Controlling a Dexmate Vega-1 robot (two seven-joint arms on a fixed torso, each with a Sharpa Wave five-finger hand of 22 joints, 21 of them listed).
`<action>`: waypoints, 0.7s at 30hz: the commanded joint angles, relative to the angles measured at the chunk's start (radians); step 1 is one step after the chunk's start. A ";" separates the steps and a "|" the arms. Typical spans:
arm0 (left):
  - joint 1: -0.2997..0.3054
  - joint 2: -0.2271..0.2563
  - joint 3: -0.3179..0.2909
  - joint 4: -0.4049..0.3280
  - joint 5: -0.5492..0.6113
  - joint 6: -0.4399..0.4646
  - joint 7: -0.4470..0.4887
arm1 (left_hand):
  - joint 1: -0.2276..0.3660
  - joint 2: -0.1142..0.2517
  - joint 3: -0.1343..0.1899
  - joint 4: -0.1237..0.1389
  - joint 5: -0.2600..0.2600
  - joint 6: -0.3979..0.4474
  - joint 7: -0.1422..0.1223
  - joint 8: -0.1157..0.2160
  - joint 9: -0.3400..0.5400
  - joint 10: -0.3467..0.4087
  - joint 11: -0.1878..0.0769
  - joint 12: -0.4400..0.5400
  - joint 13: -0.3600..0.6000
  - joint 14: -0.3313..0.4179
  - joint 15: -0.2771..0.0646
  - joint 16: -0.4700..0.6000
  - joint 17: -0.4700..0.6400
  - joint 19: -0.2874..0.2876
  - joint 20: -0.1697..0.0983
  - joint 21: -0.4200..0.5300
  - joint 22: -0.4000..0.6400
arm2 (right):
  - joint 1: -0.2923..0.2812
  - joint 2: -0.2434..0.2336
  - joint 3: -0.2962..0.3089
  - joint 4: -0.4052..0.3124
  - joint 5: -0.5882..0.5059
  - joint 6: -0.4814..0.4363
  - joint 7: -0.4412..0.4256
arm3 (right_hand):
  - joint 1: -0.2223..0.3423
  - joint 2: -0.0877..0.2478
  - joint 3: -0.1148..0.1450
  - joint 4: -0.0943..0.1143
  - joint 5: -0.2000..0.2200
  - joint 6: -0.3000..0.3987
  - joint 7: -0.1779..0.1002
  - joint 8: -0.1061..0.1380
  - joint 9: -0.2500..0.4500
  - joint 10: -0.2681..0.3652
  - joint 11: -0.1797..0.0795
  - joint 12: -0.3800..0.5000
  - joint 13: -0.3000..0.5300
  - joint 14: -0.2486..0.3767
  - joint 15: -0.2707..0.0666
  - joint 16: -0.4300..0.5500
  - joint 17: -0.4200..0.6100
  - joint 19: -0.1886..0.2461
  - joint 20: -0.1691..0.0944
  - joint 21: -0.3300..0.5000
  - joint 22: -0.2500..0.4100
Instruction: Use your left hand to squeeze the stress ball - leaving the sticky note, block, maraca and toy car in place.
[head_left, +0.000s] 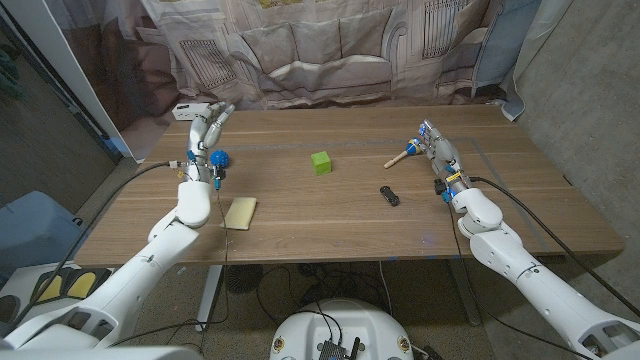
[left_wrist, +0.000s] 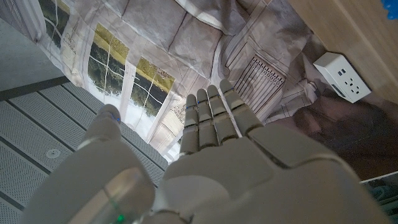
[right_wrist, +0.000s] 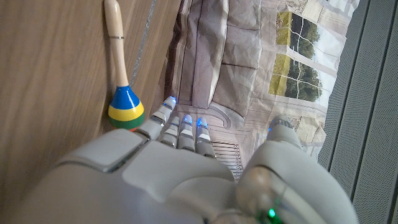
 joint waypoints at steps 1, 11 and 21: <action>0.041 0.059 -0.019 -0.104 0.058 0.137 0.036 | 0.017 0.000 0.006 -0.009 -0.001 0.013 0.002 -0.002 0.003 0.011 0.000 0.002 0.004 0.008 0.000 -0.005 0.002 0.010 0.000 -0.003 0.003 | -0.026 -0.007 0.008 -0.030 -0.002 -0.009 -0.019 | 0.004 0.012 0.004 -0.003 0.001 0.005 0.001 0.008 0.002 0.010 0.002 0.002 0.003 0.010 0.000 0.006 0.002 0.011 -0.003 0.003 0.006; 0.079 0.123 -0.027 -0.203 0.104 0.296 0.042 | 0.047 0.000 0.016 -0.021 -0.002 0.006 -0.003 -0.010 0.003 0.005 -0.005 -0.007 0.004 -0.001 0.000 -0.016 0.002 0.007 -0.001 -0.011 0.003 | -0.032 -0.008 0.012 -0.030 0.004 -0.007 -0.016 | 0.005 0.013 0.004 -0.004 0.001 0.008 -0.001 0.008 0.002 0.010 0.001 0.001 0.003 0.009 0.001 0.005 0.002 0.012 -0.002 0.003 0.006; 0.090 0.158 -0.034 -0.237 0.095 0.394 0.031 | 0.098 0.008 0.033 -0.029 -0.002 0.025 -0.010 -0.011 0.005 0.020 -0.020 -0.012 0.006 0.006 -0.006 -0.021 0.002 0.019 0.002 -0.016 0.006 | -0.027 -0.004 0.007 -0.018 0.005 -0.005 -0.005 | 0.005 0.013 0.004 -0.005 0.001 0.010 -0.001 0.007 0.002 0.010 0.002 0.000 0.003 0.009 0.002 0.004 0.002 0.012 -0.002 0.002 0.005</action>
